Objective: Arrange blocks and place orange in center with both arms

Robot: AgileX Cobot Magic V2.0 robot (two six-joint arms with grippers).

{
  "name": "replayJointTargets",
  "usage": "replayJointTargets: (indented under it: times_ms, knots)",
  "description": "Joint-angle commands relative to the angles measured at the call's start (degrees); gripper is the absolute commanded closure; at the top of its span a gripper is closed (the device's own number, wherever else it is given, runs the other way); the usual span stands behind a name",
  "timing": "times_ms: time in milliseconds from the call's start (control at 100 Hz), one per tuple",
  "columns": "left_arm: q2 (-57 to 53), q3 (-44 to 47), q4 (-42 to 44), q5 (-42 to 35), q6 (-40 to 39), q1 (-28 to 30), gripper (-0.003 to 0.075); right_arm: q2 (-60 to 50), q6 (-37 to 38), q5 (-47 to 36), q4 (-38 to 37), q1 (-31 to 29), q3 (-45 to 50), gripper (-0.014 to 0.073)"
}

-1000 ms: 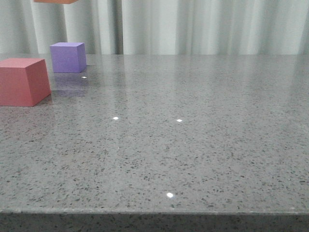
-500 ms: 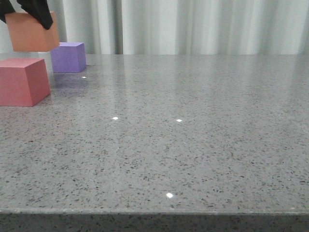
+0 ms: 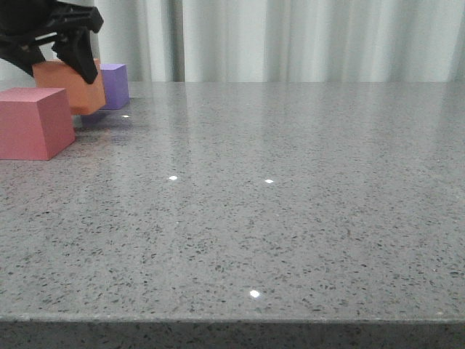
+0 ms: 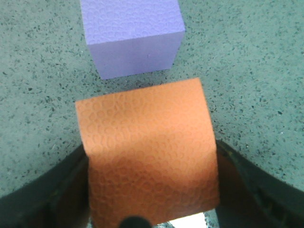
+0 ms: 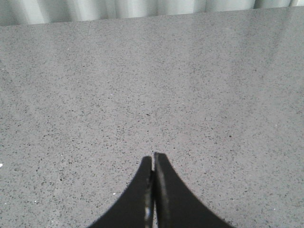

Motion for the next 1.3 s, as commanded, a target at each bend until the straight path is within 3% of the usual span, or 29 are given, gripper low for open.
replayJointTargets:
  times_ms: [0,180,400,470,960,1290]
  knots:
    - [-1.7,-1.4,-0.9,-3.2,0.2,0.1,0.0396,0.0,-0.4,-4.0,-1.4,-0.2,-1.4,0.066]
    - [-0.8,-1.4,-0.9,-2.4,0.2,0.1,0.0374,0.0,-0.4,-4.1,-1.4,-0.2,-1.4,0.066]
    - [-0.8,-1.4,-0.9,-1.9,0.2,0.1,0.0115,0.0,-0.4,-4.1,-1.4,-0.2,-1.4,0.066]
    - [-0.8,-1.4,-0.9,-1.9,0.2,0.1,0.0077,0.0,-0.4,-4.1,-1.4,-0.2,-1.4,0.066]
    - [-16.9,-0.2,0.3,-1.5,0.2,0.1,0.0078,0.0,-0.4,-4.1,-1.4,-0.2,-1.4,0.066]
    - [-39.3,17.2,3.4,-10.7,0.2,0.1,0.0078,0.0,-0.4,-4.0,-1.4,-0.2,-1.4,0.066]
